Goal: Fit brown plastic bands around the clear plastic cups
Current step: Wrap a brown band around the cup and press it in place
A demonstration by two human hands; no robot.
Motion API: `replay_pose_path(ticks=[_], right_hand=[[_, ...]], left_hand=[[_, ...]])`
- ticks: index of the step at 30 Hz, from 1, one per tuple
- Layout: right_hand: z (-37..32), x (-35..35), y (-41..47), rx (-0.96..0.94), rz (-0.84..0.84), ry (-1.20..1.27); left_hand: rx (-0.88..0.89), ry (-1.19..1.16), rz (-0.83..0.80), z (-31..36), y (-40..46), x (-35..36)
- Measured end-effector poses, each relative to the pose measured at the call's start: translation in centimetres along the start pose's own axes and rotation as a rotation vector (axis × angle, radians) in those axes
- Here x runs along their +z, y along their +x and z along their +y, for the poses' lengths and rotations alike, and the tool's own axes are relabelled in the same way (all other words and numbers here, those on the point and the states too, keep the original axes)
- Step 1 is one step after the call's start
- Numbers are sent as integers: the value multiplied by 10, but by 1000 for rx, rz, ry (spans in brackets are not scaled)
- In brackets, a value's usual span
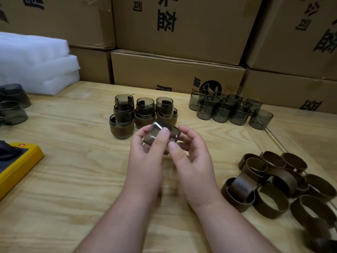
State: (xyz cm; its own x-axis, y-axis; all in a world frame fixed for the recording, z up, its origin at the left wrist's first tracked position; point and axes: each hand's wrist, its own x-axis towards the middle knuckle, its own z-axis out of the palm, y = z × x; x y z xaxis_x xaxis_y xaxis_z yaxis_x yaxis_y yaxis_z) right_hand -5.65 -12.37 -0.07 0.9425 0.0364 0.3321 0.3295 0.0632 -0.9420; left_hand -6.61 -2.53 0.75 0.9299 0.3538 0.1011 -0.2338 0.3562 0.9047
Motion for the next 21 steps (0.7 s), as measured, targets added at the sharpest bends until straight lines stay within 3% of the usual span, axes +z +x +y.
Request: replay_pose_path(ticks=[8,13,21], right_hand=[[-3,2,-2,-78,128,-130],[-4,2,-1,-76,222,-171],[-2,1,-1,-32,169,-105]], left_hand=[[-19,127,-75,-1,2,-2],[40,137,9,0,1,-3],[57,57,-10,4,0,-4]])
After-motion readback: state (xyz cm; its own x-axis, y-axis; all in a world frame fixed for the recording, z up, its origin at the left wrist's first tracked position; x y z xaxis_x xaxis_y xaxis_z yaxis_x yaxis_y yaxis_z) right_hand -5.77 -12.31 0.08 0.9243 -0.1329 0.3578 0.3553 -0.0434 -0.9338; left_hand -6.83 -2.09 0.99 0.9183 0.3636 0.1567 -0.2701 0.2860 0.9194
